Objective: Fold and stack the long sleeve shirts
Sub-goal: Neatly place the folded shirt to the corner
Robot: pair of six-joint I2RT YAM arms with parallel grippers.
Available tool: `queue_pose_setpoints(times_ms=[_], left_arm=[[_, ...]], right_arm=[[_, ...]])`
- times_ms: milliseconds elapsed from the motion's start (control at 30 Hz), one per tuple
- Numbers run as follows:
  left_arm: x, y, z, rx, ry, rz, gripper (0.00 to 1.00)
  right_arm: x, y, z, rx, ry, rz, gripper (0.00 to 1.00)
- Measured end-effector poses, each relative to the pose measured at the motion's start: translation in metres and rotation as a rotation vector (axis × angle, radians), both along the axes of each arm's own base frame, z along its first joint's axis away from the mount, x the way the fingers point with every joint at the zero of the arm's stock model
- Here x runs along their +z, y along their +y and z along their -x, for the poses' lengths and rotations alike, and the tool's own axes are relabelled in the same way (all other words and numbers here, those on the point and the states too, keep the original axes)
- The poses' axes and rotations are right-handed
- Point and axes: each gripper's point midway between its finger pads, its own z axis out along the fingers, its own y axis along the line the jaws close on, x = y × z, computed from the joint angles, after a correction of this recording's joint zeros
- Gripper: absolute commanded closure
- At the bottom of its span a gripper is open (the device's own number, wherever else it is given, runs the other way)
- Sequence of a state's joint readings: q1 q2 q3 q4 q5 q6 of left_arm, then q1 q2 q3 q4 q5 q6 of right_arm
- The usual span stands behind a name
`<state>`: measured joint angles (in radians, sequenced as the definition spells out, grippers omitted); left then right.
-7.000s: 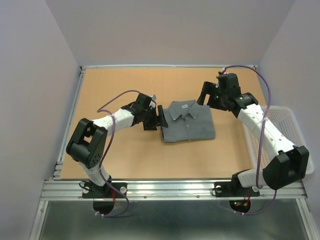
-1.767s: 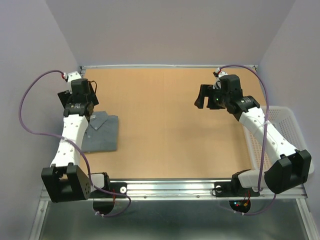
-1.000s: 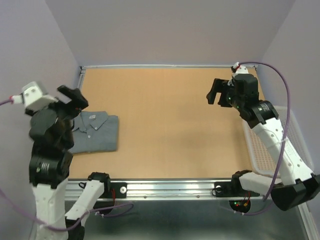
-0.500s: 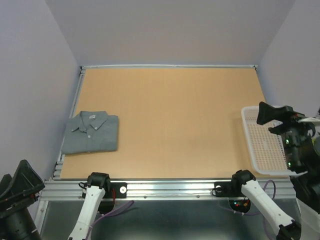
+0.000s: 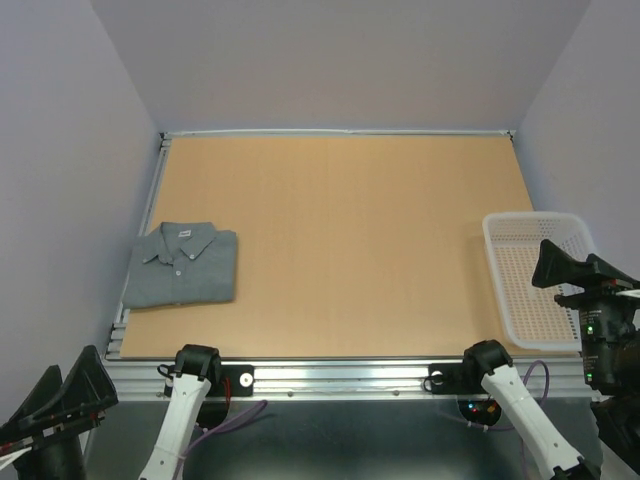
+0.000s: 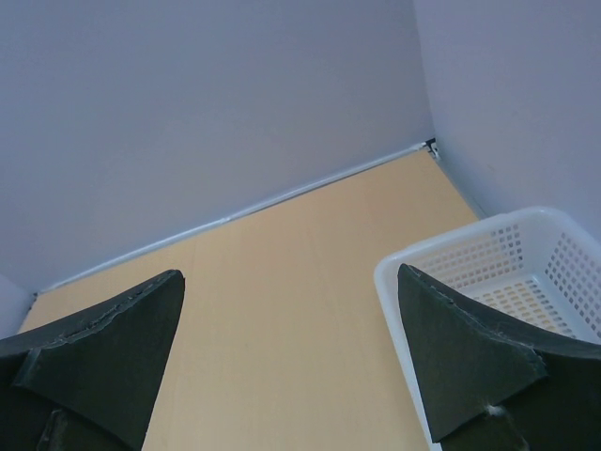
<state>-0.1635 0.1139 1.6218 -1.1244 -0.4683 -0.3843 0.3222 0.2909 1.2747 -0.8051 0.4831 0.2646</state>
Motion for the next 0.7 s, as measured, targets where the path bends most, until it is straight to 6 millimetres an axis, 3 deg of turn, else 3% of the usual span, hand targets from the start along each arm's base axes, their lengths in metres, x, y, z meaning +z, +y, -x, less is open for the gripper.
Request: queue_pose_setpoints(times_ms=[200,700], left_arm=[[-0.012,-0.006,-0.014,-0.048,0.040,0.022,0.01],[-0.016,-0.002,-0.020,-0.061,0.044,0.082,0.01]], right_arm=[[-0.011,0.002,-0.004,0.000,0.038,0.012,0.00],[-0.014,0.003,-0.008,0.000,0.056,0.018,0.00]])
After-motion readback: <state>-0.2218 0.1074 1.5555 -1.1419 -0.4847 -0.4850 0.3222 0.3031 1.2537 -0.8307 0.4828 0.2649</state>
